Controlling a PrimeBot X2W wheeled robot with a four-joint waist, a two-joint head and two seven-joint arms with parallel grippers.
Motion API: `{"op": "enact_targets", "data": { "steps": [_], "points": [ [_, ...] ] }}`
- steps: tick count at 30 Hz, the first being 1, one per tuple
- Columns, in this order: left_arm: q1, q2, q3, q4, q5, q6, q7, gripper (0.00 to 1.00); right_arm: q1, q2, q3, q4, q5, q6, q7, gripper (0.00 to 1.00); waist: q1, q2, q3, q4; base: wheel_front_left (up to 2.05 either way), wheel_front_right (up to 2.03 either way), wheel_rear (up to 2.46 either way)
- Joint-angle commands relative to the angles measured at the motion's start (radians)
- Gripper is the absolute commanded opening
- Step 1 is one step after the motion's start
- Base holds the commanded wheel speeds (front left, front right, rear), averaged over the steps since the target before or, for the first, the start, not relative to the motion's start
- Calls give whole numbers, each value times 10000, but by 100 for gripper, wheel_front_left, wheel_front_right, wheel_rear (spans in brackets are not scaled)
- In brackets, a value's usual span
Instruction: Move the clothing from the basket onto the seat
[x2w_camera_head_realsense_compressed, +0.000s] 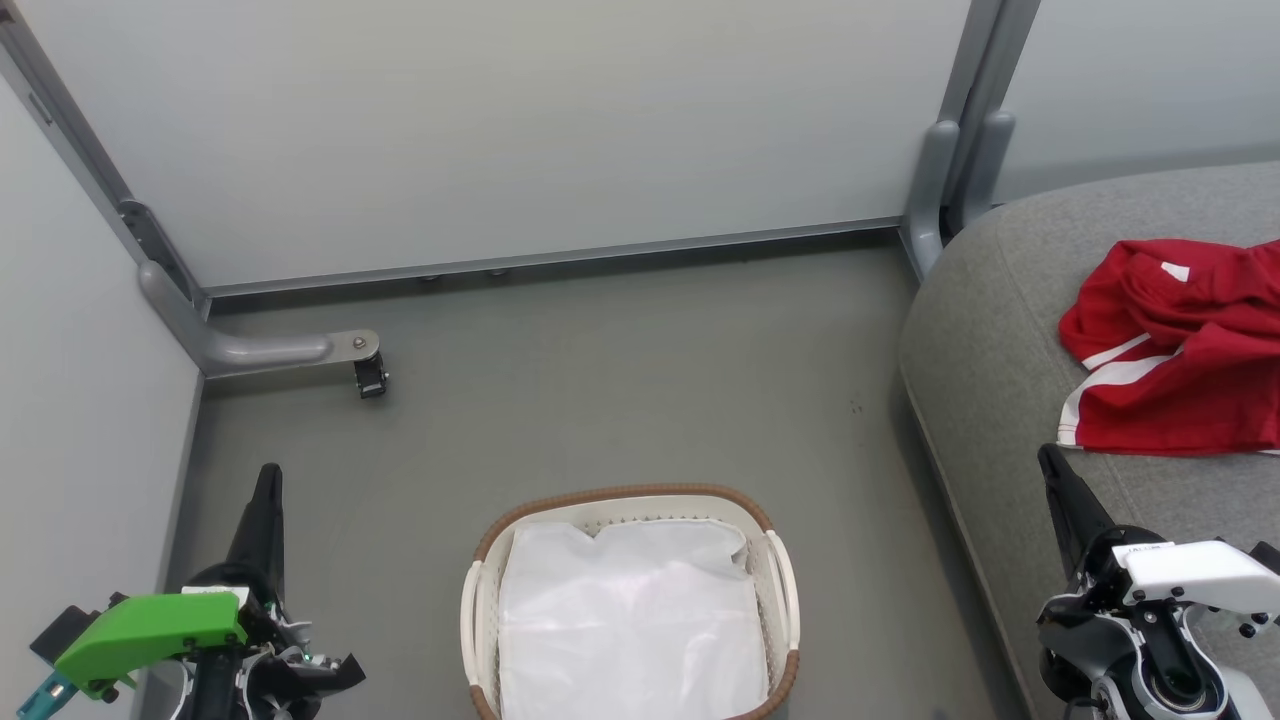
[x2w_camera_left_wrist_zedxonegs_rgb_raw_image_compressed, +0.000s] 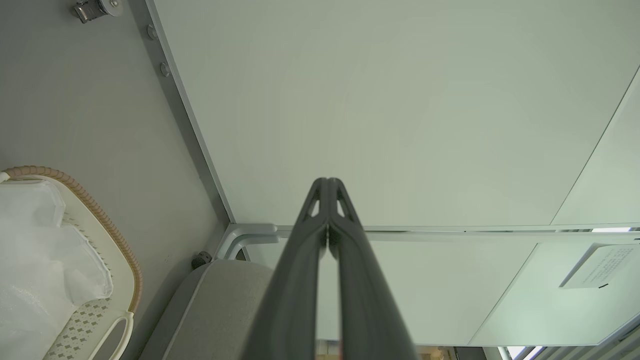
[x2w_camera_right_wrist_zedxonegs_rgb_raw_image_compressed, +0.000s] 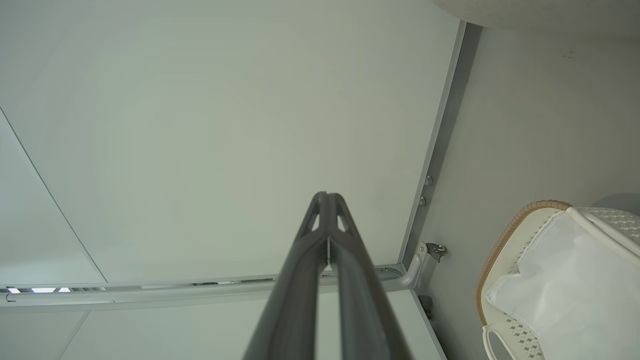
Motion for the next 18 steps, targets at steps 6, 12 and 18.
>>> {"op": "enact_targets", "data": {
  "steps": [6, 12, 18],
  "points": [
    [-100, 62, 17, -17, -30, -49, 49, 0, 104, -59, -12, -40, 41, 0, 29, 0, 0, -1, 0, 0, 0, 0, 0],
    [-100, 62, 16, -17, -30, -49, 48, 0, 104, -59, -12, -40, 41, 0, 29, 0, 0, -1, 0, 0, 0, 0, 0],
    [-100, 62, 16, -17, -31, -49, 48, 0, 104, -59, -12, -40, 41, 0, 29, 0, 0, -1, 0, 0, 0, 0, 0]
  ]
}}
